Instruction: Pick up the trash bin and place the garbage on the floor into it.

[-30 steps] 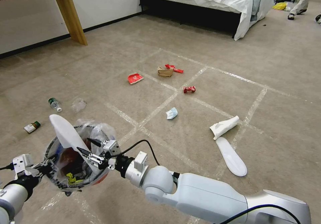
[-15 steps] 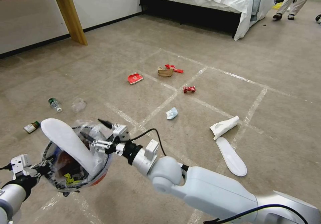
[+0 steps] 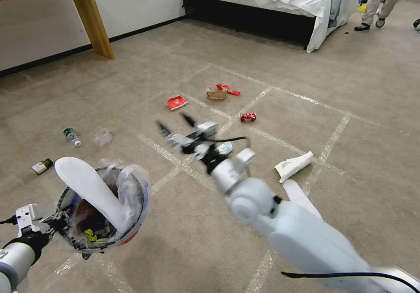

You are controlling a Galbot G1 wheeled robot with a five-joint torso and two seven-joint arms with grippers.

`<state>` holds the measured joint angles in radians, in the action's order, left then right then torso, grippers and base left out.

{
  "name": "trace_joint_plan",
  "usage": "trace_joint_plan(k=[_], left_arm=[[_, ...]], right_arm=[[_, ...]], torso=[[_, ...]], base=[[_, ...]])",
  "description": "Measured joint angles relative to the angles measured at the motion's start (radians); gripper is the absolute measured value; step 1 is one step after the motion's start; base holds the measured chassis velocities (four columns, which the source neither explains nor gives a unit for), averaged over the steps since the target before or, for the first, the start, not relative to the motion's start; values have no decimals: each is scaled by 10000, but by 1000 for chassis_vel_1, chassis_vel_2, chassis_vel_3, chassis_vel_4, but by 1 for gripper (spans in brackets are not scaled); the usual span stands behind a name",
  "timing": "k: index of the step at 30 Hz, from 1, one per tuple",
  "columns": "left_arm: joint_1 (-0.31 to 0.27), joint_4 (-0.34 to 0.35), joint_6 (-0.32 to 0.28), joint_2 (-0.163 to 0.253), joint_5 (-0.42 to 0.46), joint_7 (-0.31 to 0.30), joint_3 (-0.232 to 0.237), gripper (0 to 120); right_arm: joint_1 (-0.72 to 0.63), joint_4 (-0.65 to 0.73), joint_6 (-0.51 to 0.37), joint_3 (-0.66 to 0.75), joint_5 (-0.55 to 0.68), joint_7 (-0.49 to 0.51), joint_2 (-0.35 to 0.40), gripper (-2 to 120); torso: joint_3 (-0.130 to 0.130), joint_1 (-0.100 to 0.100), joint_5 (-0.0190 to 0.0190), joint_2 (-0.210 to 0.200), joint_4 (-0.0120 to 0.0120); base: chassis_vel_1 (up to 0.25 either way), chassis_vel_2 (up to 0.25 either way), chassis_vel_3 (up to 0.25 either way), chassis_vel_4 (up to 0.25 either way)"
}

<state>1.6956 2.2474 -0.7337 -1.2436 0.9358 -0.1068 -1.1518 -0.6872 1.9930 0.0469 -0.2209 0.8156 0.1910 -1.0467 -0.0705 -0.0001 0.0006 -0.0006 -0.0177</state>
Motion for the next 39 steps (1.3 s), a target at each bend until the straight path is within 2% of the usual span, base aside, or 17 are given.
trace_joint_plan(k=[4, 6, 7, 10, 13, 17, 22, 30, 39], left_arm=[[24, 32, 43, -37, -62, 71, 20, 1], [126, 88, 178, -99, -235, 266, 28, 1], [126, 88, 178, -99, -235, 266, 28, 1], [258, 203, 233, -183, -370, 442, 28, 1], [292, 229, 235, -200, -407, 489, 30, 1], [402, 237, 319, -302, -619, 809, 35, 1], [421, 223, 330, -466, -771, 997, 44, 1], [494, 370, 330, -590, -808, 1058, 21, 1], [774, 531, 446, -749, -930, 1179, -99, 1]], right_arm=[[-396, 243, -40, 642, -2, 6, 200, 93], [-1435, 729, -127, 2168, -228, -7, 604, 97], [-1435, 729, -127, 2168, -228, -7, 604, 97], [-2480, 1169, -438, 3559, -743, 38, 922, 98], [-2752, 1221, -440, 3882, -1019, 27, 986, 98], [-4215, 1572, -491, 5402, -2031, 116, 1098, 98], [-5177, 1731, -533, 6513, -2662, 542, 990, 97], [-5949, 1996, -509, 7153, -3387, 994, 712, 98], [-6629, 2190, -177, 7530, -4289, 1099, -183, 98]], torso=[[1, 0, 0, 0, 1], [1, 0, 0, 0, 2], [1, 0, 0, 0, 2], [1, 0, 0, 0, 1], [1, 0, 0, 0, 4], [1, 0, 0, 0, -1], [2, 0, -1, 0, 3], [2, 0, -2, 0, 2], [0, 0, -3, 1, 3]], base=[[0, 0, 0, 0], [0, 0, 0, 0], [0, 0, 0, 0], [0, 0, 0, 0], [0, 0, 0, 0], [0, 0, 0, 0], [0, 0, 0, 0], [-20, -19, -25, -35], [-67, -59, -68, -71]])
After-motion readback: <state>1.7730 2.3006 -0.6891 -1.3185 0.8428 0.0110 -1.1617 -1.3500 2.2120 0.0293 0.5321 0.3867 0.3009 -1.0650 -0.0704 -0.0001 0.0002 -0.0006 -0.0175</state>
